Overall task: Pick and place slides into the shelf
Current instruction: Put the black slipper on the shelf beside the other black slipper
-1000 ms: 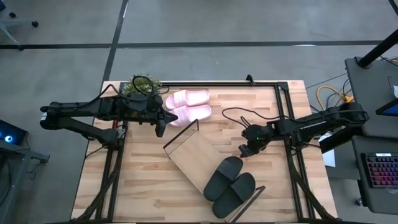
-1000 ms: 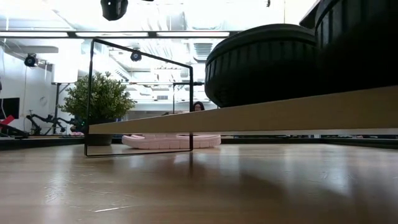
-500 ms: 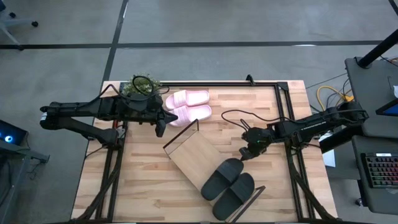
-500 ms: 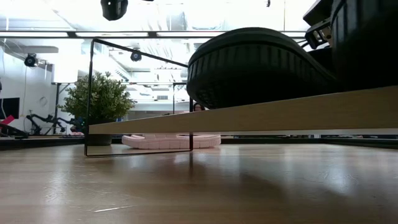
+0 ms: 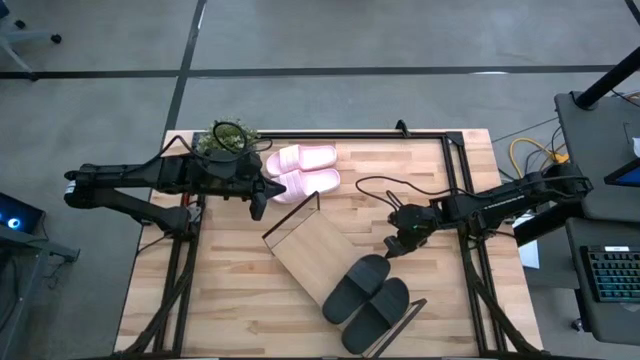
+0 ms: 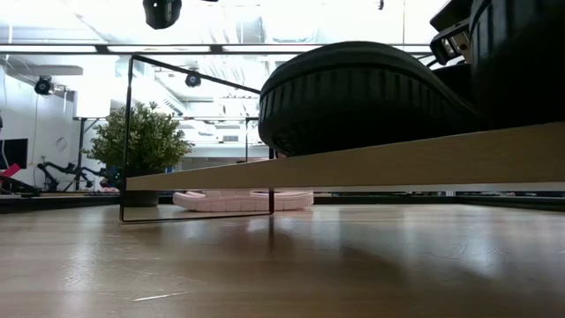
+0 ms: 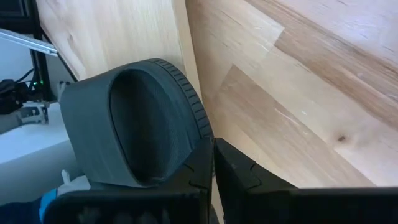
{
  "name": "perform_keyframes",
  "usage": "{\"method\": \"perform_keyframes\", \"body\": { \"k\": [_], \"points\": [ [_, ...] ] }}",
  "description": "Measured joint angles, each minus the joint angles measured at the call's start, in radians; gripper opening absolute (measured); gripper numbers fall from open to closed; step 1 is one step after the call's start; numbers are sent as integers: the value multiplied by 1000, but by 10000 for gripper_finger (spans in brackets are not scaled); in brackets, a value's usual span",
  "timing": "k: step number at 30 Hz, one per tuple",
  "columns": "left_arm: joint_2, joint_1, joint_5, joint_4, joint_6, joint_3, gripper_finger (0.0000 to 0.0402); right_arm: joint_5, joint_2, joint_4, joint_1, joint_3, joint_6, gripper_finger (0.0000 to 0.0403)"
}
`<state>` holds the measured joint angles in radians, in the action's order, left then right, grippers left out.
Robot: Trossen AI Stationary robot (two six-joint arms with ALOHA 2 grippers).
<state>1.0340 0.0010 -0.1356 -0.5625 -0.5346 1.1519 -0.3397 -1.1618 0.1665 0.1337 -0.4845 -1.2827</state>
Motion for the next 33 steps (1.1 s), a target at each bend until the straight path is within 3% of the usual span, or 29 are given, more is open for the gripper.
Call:
{"method": "perform_keyframes", "body": {
  "k": [33],
  "points": [
    [0,0,0,0,18,0,0,-52,-37,-41,-1,0,8,8]
  ]
}}
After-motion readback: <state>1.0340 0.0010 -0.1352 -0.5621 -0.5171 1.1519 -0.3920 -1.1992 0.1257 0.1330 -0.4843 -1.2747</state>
